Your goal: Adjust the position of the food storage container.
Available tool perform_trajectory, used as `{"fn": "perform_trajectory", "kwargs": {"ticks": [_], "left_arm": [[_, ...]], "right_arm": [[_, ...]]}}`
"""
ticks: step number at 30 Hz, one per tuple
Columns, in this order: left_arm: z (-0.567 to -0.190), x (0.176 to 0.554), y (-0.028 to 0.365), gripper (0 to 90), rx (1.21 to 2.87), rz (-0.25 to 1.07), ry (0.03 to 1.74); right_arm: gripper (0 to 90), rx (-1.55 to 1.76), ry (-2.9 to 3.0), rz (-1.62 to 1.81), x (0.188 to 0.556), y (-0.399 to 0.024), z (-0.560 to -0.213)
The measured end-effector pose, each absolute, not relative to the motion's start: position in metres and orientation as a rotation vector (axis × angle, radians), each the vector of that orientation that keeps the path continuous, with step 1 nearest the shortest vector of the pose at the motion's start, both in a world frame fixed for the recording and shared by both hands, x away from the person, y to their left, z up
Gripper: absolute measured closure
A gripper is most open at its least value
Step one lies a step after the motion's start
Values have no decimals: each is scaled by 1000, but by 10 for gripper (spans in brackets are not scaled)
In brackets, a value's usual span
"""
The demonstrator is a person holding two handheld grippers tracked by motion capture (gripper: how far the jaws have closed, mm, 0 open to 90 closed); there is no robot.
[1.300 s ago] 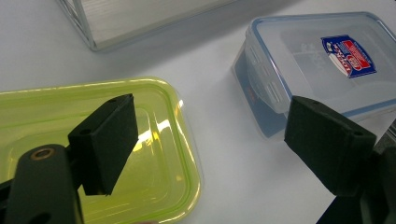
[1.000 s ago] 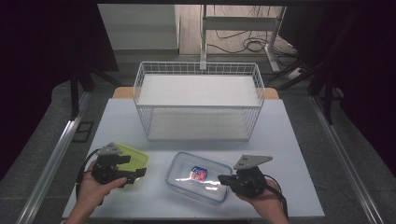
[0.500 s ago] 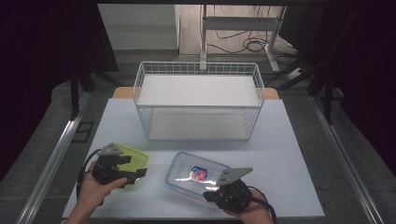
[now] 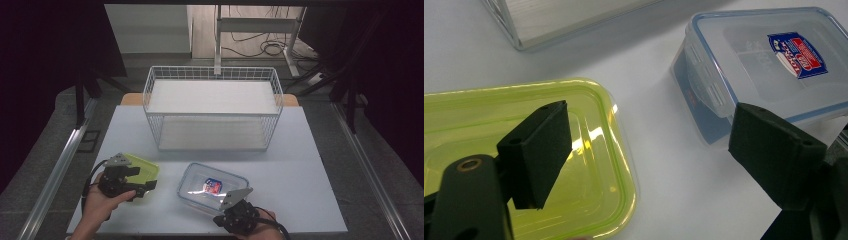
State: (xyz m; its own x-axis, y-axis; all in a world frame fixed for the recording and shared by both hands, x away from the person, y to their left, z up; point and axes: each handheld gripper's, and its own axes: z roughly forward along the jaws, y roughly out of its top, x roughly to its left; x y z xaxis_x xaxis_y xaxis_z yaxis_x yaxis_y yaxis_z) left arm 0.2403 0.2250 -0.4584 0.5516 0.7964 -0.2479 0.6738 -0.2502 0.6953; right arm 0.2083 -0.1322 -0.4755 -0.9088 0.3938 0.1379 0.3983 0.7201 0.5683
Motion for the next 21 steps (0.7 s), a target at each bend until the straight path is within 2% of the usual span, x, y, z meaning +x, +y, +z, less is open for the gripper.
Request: {"fn": "perform_trajectory", "kwargs": {"ticks": [21], "left_arm": [[-459, 241, 226, 174, 1994, 198, 1188]], "right_arm": [[895, -755, -2916, -983, 221, -157, -470]]}}
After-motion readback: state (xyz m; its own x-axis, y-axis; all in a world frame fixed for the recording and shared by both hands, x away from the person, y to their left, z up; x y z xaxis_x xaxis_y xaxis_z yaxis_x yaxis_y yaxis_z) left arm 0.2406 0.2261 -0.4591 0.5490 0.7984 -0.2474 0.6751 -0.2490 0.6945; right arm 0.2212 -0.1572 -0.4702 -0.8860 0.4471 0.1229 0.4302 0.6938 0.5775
